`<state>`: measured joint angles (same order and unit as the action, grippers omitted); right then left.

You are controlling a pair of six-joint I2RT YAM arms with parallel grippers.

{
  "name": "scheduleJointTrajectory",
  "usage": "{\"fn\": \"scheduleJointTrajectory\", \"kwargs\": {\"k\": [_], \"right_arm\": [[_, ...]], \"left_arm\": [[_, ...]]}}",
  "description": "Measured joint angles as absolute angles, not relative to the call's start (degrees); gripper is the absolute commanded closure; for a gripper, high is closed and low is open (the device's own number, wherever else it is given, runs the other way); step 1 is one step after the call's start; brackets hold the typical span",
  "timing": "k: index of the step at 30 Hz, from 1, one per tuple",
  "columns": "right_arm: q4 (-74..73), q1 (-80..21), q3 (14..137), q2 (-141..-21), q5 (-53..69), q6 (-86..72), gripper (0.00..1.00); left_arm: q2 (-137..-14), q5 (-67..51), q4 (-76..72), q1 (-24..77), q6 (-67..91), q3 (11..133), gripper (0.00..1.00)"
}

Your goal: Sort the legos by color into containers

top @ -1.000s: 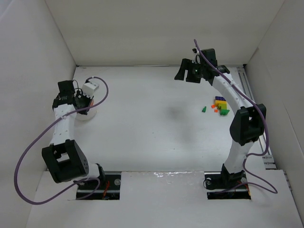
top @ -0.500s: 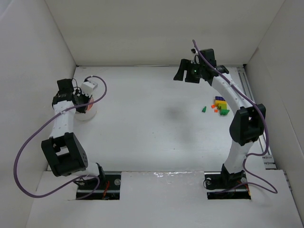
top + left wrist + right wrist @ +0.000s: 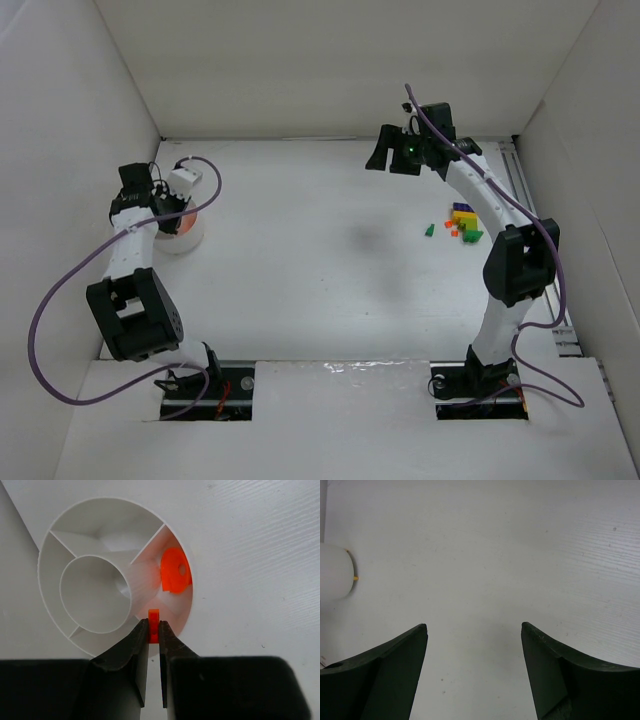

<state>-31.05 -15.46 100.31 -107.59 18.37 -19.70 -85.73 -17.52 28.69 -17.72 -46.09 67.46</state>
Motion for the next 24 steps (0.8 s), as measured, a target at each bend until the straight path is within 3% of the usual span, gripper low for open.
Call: {"fn": "scheduleJointTrajectory", "kwargs": {"k": [6,9,12,16,24], "right_arm": [[-31.09,-15.46,100.31,-107.59,18.37,-19.66,0.20],[-31.09,-15.46,100.31,-107.59,18.37,-19.68,0.20],[-31.09,-15.46,100.31,-107.59,18.37,-19.68,0.20],[-31.09,-15.46,100.31,-107.59,18.37,-19.66,0.20],[-30.79,-14.94,97.41,-106.28,19.27,-14.48,0.36]], "left_arm": [[-86.32,-17.32,28.05,-17.74,-46.00,67.66,0.83],[-86.52,-17.28,27.90,-17.74,-45.95,67.66,0.68],[-86.52,-17.28,27.81,-17.74,-45.76,67.66,0.61],[-86.52,-17.45,27.55,-17.74,-45.50,67.66,0.61],[-84.53,-23.55,27.79,-18.92,-44.71,69.30,0.71]]}}
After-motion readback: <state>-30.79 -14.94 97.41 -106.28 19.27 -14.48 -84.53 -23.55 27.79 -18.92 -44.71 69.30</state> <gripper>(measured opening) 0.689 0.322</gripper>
